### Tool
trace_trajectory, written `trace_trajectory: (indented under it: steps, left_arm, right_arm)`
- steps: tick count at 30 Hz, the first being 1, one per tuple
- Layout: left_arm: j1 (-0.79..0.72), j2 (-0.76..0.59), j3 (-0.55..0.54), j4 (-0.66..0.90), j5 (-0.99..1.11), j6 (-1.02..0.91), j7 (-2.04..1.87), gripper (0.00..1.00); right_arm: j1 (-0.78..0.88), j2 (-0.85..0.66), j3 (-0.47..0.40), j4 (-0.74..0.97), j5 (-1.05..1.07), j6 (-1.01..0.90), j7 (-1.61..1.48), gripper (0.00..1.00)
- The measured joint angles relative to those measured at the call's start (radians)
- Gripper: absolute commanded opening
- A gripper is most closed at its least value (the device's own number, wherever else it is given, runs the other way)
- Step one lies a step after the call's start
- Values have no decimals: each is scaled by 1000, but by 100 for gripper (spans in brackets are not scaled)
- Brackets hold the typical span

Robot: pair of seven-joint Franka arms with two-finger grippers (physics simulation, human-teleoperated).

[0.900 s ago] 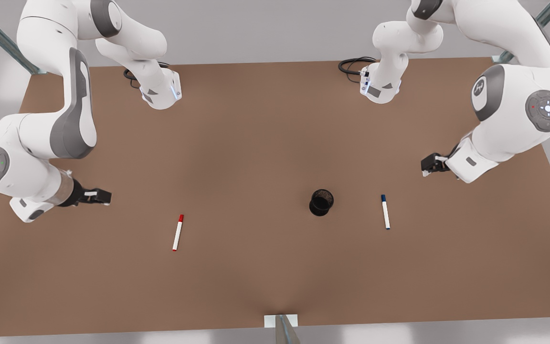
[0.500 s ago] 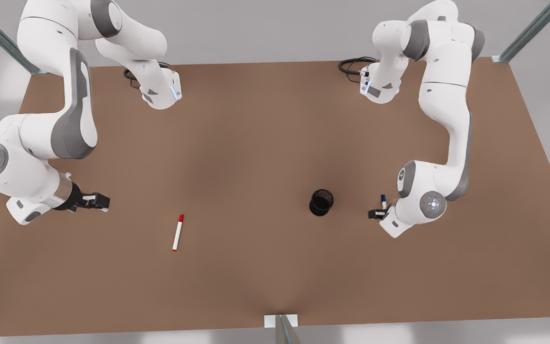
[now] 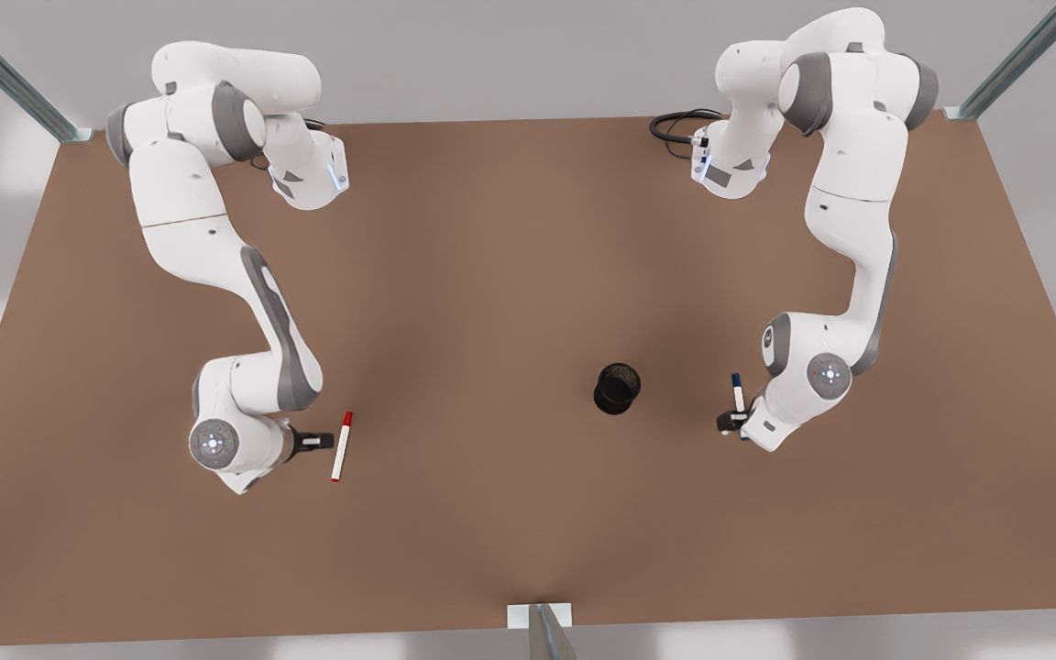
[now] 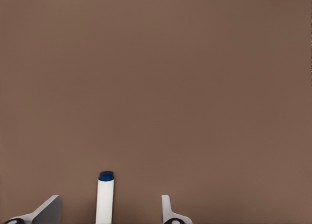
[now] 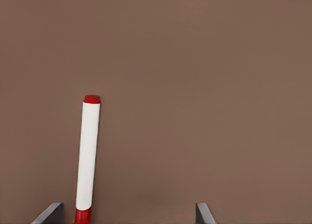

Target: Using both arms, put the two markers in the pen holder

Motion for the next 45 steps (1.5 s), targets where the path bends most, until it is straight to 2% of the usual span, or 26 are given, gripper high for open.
trace_trajectory:
  steps: [2,4,6,8,12,14,20,23,25,27,31,33,37,41,45]
  left_arm:
    - [0,8,0,-1,2,16,6,100]
    - [0,16,0,-1,4,27,12,98]
    - [1,23,0,-1,10,35,17,83]
    - [1,25,0,-1,16,41,22,73]
    - [3,26,0,0,24,48,31,63]
    - [3,26,0,0,25,50,35,58]
    - [3,29,2,0,27,53,43,57]
    - [4,35,3,0,27,54,46,55]
    - [5,37,4,0,27,54,48,53]
    - [5,39,4,0,27,54,50,45]
    - [5,40,5,0,28,54,52,39]
    - [5,40,5,0,28,55,53,38]
    - [5,42,5,0,28,55,55,37]
    - [6,47,5,0,29,55,55,32]
    - [5,46,5,0,33,55,47,22]
  right_arm:
    - [28,28,7,5,-2,35,26,99]
    - [47,47,9,7,-3,61,52,87]
    - [57,57,10,8,-3,82,79,77]
    - [59,63,10,8,-3,98,102,74]
    - [59,80,10,8,0,125,144,74]
    - [58,86,10,8,0,139,162,70]
    - [57,91,10,8,1,165,207,56]
    - [56,91,10,8,2,171,224,44]
    - [56,92,10,8,2,173,234,36]
    - [54,93,10,8,3,176,242,28]
    - [55,86,10,17,7,177,251,23]
    - [60,25,13,29,8,166,254,23]
    - [61,-117,107,44,8,146,258,23]
    - [80,-145,209,126,3,151,262,23]
    - [180,-147,229,178,-14,207,268,23]
